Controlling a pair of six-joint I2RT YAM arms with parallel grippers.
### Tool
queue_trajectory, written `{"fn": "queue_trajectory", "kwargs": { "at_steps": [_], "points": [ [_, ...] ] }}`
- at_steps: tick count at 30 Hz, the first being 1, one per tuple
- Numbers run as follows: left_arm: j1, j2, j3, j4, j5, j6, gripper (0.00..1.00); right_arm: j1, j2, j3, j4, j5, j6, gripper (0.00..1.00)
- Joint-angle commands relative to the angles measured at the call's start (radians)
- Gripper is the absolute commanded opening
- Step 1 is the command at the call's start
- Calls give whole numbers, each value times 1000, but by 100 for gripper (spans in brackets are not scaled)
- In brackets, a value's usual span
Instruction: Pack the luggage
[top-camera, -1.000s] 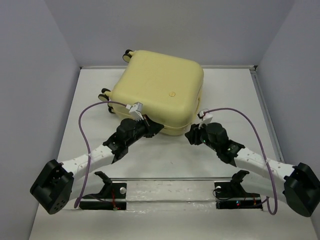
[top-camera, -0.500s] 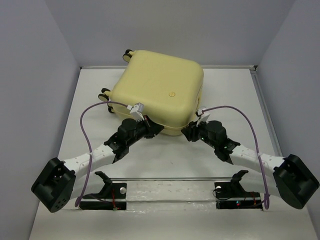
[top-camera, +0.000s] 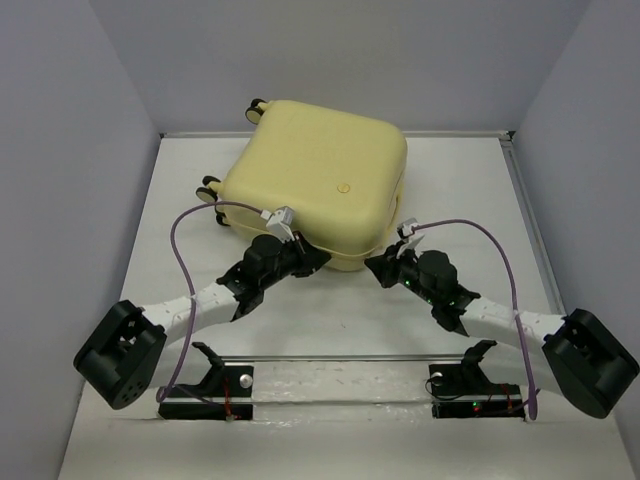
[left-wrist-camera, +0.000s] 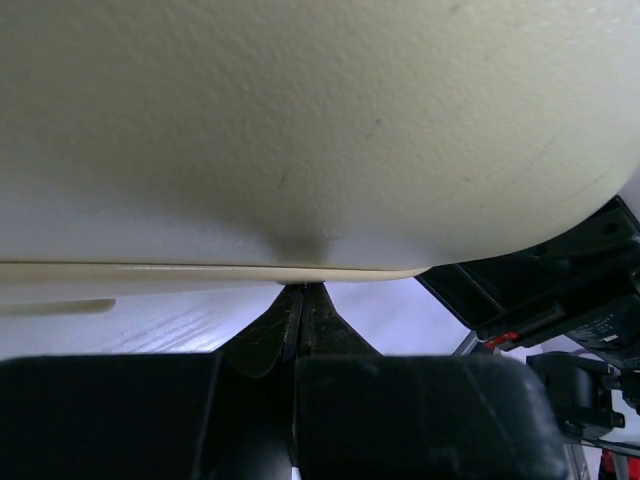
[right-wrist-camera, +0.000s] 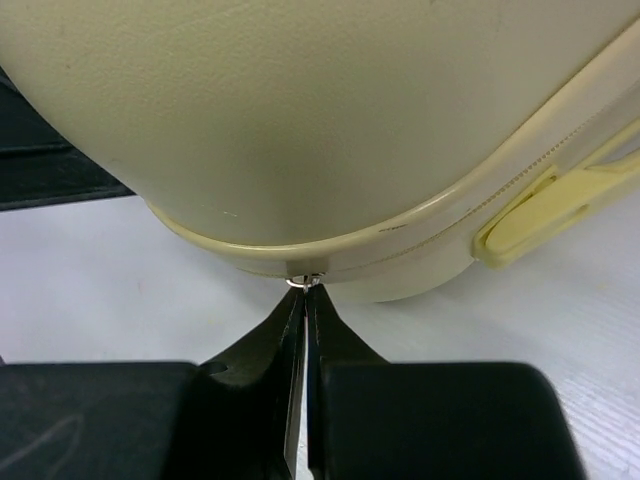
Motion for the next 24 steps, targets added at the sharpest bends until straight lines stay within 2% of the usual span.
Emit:
{"fn": "queue_trajectory", "kwargs": {
  "at_steps": [1, 3, 4, 8, 10, 12, 15, 17, 19, 20, 22, 23, 24],
  "points": [
    [0, 54, 85, 97, 0, 29, 6, 121, -31, -7, 45, -44, 80, 7],
    [0, 80, 121, 105, 0, 31, 6, 233, -15, 11, -16, 11, 80, 7],
    [0, 106, 143, 117, 3, 29, 6, 334, 18, 57, -79, 81, 85, 7],
    [1, 171, 190, 129, 18, 28, 6, 479, 139, 236, -157, 186, 80, 7],
    [0, 189, 201, 129, 29, 26, 6, 491, 223, 365, -199, 260, 60, 7],
    [10, 201, 210, 106, 31, 31, 6, 491, 264, 416, -210, 297, 34, 7],
    [73, 137, 189, 66, 20, 54, 6, 491, 304, 421, -155, 339, 59, 7],
    [78, 71, 187, -30, -12, 91, 6, 491, 299, 404, -153, 355, 65, 7],
    [78, -27, 172, -78, -23, 97, 17, 491, 296, 393, -159, 358, 68, 7],
    [78, -64, 154, -108, -43, 97, 37, 491, 290, 382, -159, 358, 77, 7],
    [87, -197, 146, -240, -74, 95, 63, 481, 282, 369, -161, 364, 88, 7],
    [96, -237, 151, -332, -97, 103, 81, 471, 278, 358, -161, 357, 95, 7],
    [110, -278, 158, -377, -100, 109, 86, 471, 276, 353, -161, 354, 97, 7]
  ]
}}
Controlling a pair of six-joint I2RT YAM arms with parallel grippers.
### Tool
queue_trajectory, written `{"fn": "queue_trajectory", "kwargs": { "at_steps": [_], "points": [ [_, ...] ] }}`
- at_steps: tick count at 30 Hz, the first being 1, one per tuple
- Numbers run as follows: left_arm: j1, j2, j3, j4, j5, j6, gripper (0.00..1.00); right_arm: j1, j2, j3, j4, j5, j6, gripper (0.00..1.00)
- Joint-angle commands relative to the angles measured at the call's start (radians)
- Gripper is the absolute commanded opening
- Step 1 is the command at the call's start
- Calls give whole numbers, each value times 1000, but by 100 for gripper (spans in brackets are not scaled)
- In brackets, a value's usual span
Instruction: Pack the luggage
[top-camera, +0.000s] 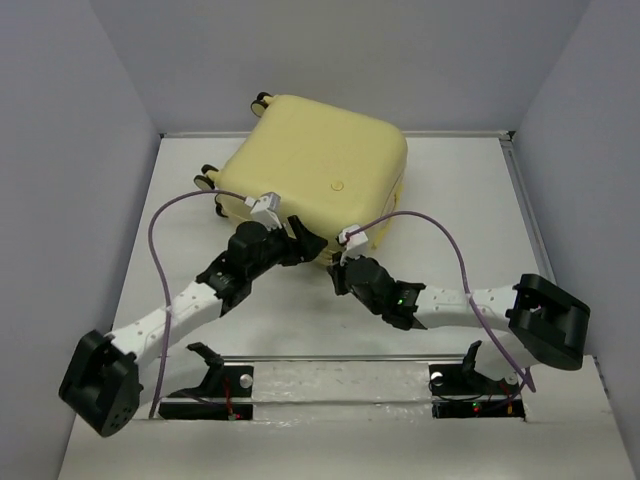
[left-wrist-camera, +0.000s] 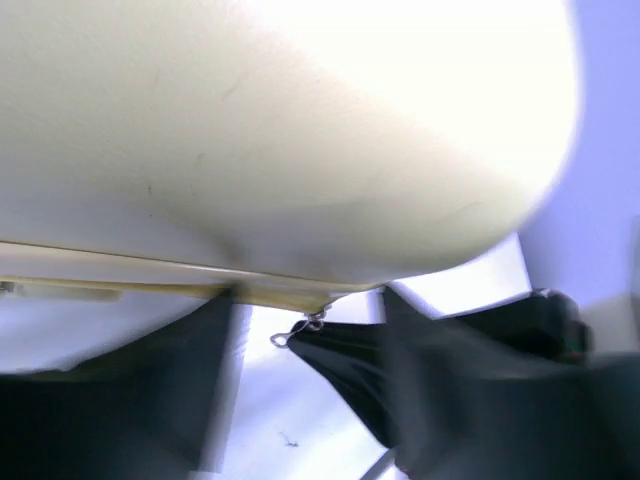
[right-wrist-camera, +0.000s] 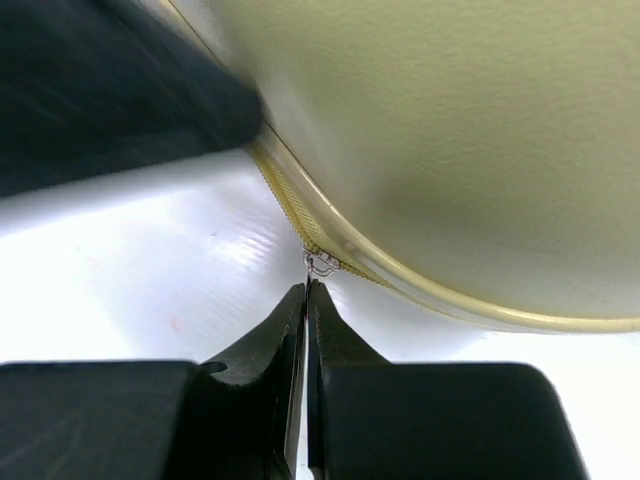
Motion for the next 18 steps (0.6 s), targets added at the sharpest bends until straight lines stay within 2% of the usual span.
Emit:
{"fn": "queue_trajectory", "kwargs": {
  "at_steps": [1, 2, 3, 5, 6, 7, 8, 12, 18],
  "points": [
    [67, -265, 50, -198, -115, 41, 90, 45, -31, -11, 88, -161, 56, 7],
    [99, -315, 69, -243, -109, 50, 92, 45, -34, -16, 88, -163, 55, 7],
    [177, -334, 102, -310, -85, 70, 93, 35, -40, -22, 88, -166, 56, 7],
    [279, -357, 130, -346, -25, 87, 94, 34, -50, -28, 88, -168, 53, 7],
    [390, -351, 156, -381, -3, 96, 95, 22, -59, -36, 86, -175, 49, 7],
    [447, -342, 167, -381, 27, 101, 95, 22, -65, -39, 85, -181, 48, 7],
    [556, -308, 187, -377, 87, 101, 95, 22, -70, -43, 83, -186, 48, 7],
    [772, -198, 210, -256, 204, 29, 96, 11, -91, -63, 85, -200, 50, 7],
    [854, 32, 302, -149, 236, -46, 97, 2, -85, -66, 83, -218, 44, 7]
  ]
}}
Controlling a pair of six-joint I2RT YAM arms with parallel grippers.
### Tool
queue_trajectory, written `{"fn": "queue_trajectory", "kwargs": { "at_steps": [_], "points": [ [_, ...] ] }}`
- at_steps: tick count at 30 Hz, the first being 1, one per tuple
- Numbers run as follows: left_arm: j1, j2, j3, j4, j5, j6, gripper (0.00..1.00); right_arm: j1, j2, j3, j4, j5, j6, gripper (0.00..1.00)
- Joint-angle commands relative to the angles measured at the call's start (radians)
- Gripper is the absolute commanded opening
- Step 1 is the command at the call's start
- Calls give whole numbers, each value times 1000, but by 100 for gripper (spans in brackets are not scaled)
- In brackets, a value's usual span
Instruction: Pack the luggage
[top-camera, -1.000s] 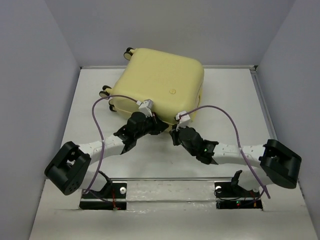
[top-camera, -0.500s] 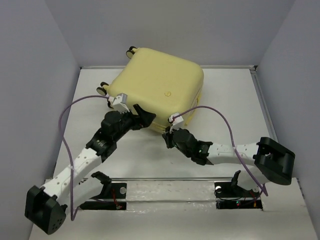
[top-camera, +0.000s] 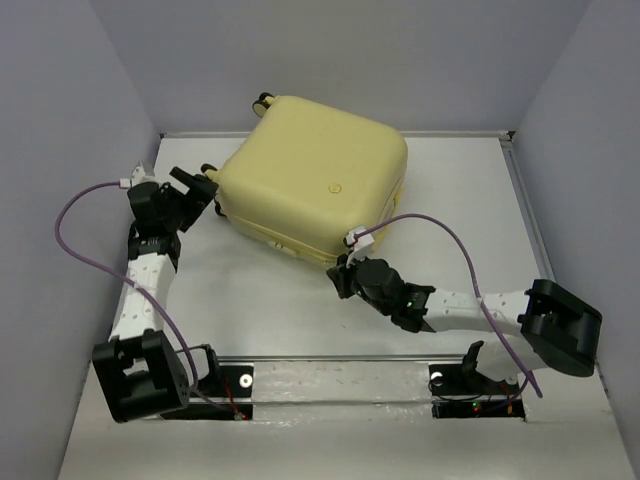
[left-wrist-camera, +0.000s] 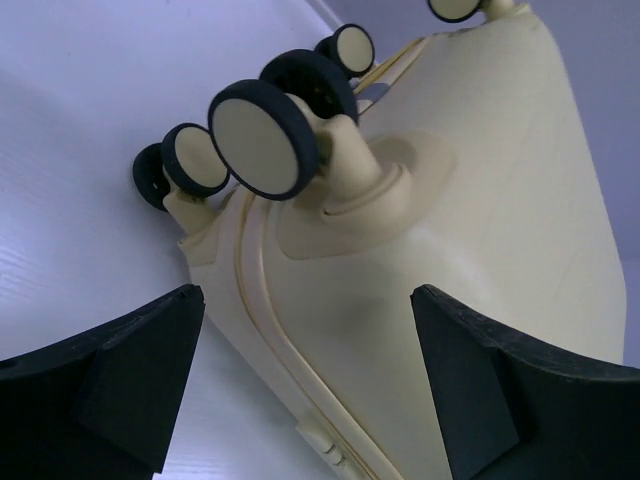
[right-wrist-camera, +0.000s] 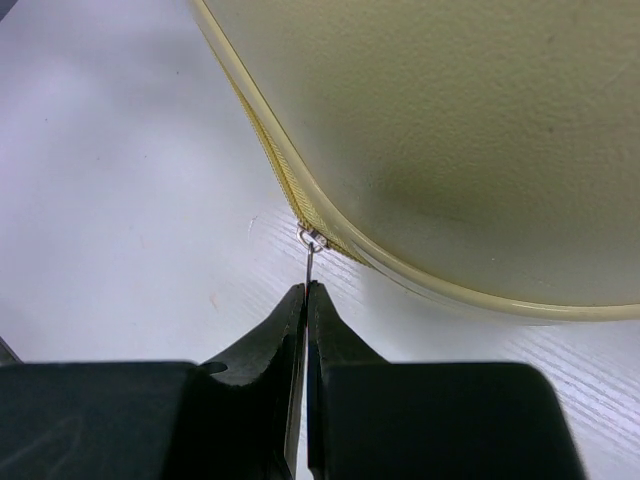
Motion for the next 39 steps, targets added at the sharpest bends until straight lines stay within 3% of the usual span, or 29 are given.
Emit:
{"fn": "queue_trajectory", "kwargs": {
  "at_steps": [1, 7, 25, 38, 39],
  "points": [
    [34, 119, 101, 127, 106, -66, 97, 17, -13, -1, 41, -103, 9, 7],
    [57, 306, 173, 255, 219, -147, 97, 17, -7, 2, 39, -123, 3, 7],
    [59, 498, 279, 360, 235, -264, 96, 17, -13, -13, 32, -134, 5, 7],
    [59, 556, 283, 467, 259, -350, 75, 17, -1, -7, 32, -142, 8, 7],
    [59, 562, 285, 473, 264, -353, 69, 17, 1, -4, 32, -142, 8, 7]
  ]
}}
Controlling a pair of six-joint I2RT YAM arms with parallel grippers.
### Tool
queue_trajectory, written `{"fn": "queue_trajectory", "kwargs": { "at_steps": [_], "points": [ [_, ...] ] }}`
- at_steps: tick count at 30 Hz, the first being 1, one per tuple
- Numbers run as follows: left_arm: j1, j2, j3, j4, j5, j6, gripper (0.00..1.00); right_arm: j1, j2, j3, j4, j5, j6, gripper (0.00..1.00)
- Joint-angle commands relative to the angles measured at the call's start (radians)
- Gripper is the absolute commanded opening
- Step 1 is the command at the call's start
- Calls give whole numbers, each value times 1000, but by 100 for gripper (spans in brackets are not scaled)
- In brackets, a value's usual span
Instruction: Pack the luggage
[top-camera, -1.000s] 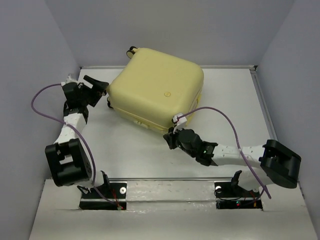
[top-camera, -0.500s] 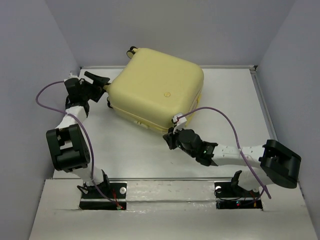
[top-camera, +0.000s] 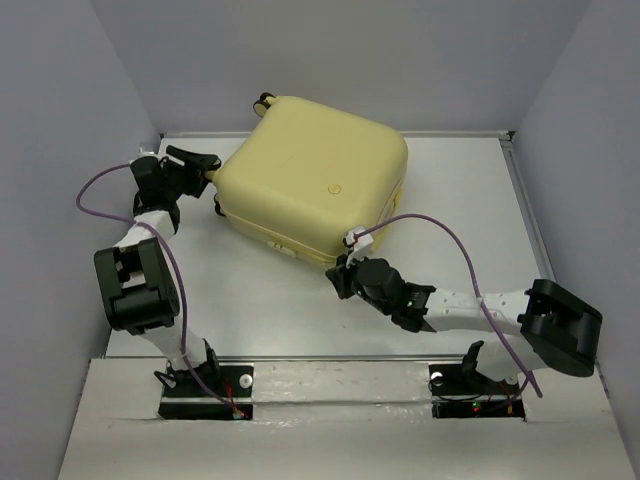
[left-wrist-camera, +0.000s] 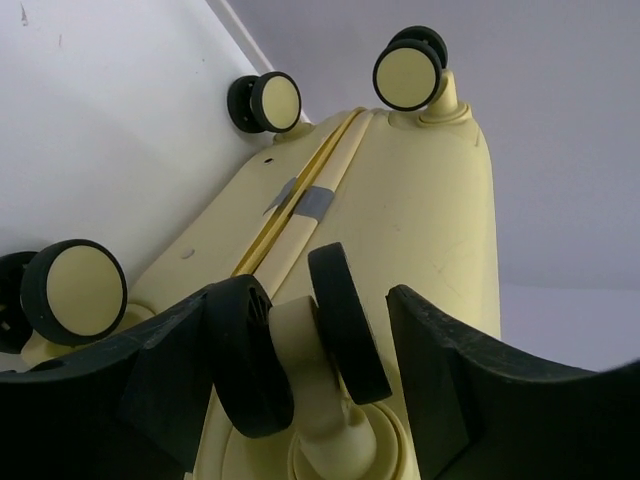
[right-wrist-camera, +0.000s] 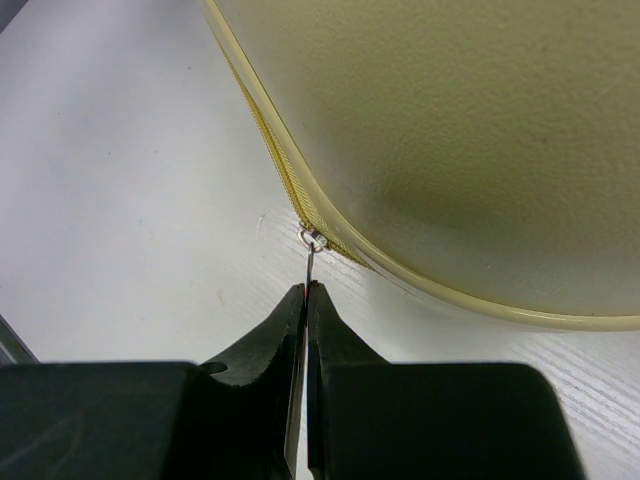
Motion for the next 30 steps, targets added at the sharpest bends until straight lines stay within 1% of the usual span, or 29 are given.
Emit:
{"fn": "queue_trajectory", "kwargs": {
  "at_steps": [1, 2, 5, 6, 9, 10, 12, 13, 16, 17, 18, 20, 21, 22, 24, 25, 26, 27, 28, 29, 30],
  "points": [
    [6, 12, 54, 107, 47, -39, 63, 22, 2, -1, 24, -106, 8, 7],
    [6, 15, 50, 113, 47, -43, 47, 22, 4, 4, 24, -106, 8, 7],
    [6, 9, 30, 156, 51, -47, 19, 22, 9, 11, 24, -97, 4, 7],
    [6, 3, 10, 165, 45, -45, 6, 22, 13, 16, 25, -97, 2, 7],
    [-11, -35, -41, 193, 25, -33, 6, 22, 41, 53, 42, -114, -8, 7],
    [-22, -64, -56, 196, 15, -19, 6, 22, 68, 88, 47, -124, -25, 7],
    [-62, -97, -102, 197, -16, -1, 6, 22, 94, 134, 28, -109, -53, 7],
    [-72, -136, -122, 196, -37, 9, 6, 22, 96, 163, 14, -86, -71, 7],
    [-89, -196, -215, 204, -58, 10, 6, -16, 56, 157, 14, -101, -56, 7],
    [-91, -244, -243, 208, -73, 12, 6, -45, 18, 134, 17, -124, -45, 7],
    [-97, -273, -298, 214, -79, 15, 6, -56, -5, 119, 16, -124, -39, 7],
    [-114, -331, -355, 219, -96, 24, 6, -77, -43, 90, 7, -118, -29, 7],
    [-125, -392, -410, 219, -117, 38, 6, -105, -85, 62, -4, -123, -22, 7],
    [-137, -420, -441, 219, -130, 39, 6, -117, -103, 48, -9, -127, -12, 7],
    [-187, -509, -514, 217, -150, 55, 6, -128, -138, 25, -21, -129, -16, 7],
    [-230, -563, -538, 202, -157, 61, 6, -128, -140, 24, -32, -137, -19, 7],
    [-243, -588, -556, 191, -171, 68, 6, -128, -139, 24, -32, -153, -21, 7],
    [-284, -617, -596, 167, -183, 78, 6, -128, -120, 21, -23, -173, -10, 7],
    [-309, -643, -617, 162, -194, 78, 6, -128, -105, 15, -3, -198, 2, 7],
    [-335, -669, -637, 158, -199, 73, 6, -116, -84, 15, 66, -225, 16, 7],
    [-383, -713, -656, 153, -206, 73, 6, -102, -53, 21, 94, -271, 25, 7]
  ]
}}
